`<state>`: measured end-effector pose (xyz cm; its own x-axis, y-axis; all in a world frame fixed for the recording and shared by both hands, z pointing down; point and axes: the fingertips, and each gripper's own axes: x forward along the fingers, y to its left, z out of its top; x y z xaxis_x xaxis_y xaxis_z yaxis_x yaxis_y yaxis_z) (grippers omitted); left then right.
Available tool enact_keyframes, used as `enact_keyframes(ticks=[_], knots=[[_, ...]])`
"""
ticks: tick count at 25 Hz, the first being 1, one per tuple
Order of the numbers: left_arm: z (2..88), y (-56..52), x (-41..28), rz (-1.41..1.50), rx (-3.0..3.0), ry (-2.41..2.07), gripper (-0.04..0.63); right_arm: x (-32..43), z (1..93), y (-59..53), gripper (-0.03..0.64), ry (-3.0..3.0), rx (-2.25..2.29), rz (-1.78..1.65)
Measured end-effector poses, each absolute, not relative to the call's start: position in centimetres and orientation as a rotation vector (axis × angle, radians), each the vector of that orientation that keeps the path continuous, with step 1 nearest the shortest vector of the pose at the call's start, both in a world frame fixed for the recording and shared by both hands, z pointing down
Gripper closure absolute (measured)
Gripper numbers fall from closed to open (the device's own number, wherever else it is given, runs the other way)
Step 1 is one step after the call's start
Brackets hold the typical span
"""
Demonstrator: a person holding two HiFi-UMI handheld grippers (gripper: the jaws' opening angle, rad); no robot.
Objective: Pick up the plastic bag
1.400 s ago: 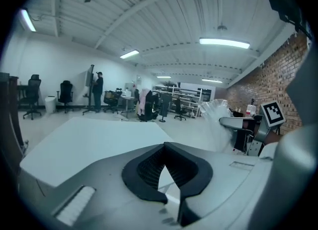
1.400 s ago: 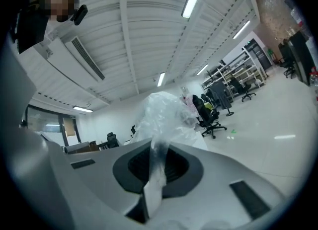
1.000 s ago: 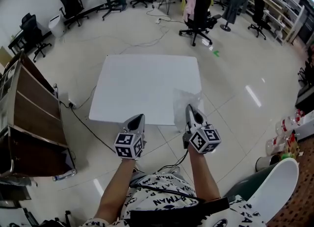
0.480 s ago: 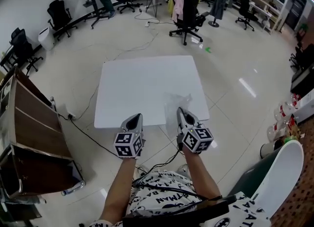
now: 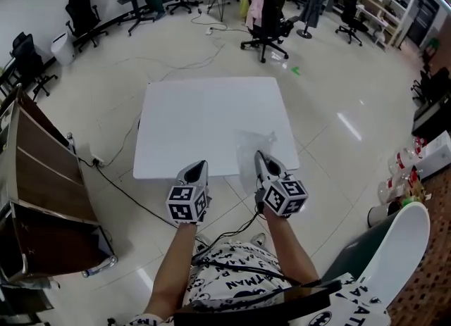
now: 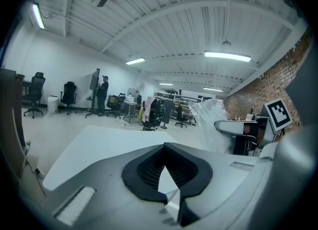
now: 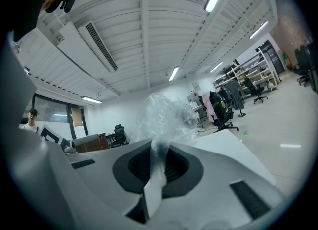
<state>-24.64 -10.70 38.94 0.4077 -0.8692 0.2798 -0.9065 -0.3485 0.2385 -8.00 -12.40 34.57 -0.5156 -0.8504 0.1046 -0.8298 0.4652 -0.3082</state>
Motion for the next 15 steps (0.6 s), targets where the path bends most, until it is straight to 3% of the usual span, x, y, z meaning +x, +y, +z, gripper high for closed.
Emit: enact_keyframes(ticks=[15], knots=[[40.9,-10.7,-26.4,0.169,2.279,-1.513,0.589,-5.2,36.3,-13.5,0.606,2.596,-1.599,-0.559]])
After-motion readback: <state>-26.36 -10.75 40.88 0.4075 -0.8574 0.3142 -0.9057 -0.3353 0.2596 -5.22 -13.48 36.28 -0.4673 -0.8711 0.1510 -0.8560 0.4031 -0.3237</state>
